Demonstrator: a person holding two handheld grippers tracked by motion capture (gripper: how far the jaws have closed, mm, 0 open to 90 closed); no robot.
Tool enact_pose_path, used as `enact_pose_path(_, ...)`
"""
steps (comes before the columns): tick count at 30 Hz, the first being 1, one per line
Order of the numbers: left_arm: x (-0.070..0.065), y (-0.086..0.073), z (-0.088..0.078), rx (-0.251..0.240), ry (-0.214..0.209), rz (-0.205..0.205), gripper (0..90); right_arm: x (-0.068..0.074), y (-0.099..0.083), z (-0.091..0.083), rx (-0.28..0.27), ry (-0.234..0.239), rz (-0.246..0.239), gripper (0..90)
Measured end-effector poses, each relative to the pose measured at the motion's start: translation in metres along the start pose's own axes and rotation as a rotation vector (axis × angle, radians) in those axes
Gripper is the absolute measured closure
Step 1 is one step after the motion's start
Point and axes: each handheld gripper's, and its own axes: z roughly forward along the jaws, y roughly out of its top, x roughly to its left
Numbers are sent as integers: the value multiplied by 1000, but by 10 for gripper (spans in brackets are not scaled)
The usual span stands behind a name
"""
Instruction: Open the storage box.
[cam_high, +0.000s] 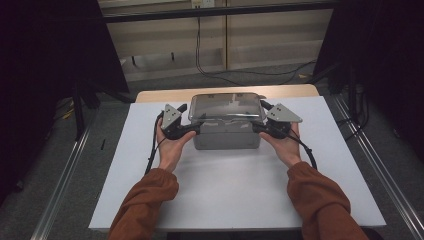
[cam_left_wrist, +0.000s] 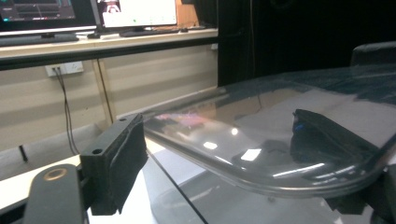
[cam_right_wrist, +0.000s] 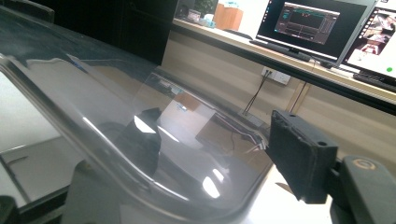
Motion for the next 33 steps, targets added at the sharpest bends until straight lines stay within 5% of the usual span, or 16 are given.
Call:
enact_pose_path(14,2,6,4,-23,-15,37,245,-10,7,2,-16,21,7,477)
enact_pose_path(33,11,12,10,-14,-35,66,358,-16,11,8,-22,49,24,446)
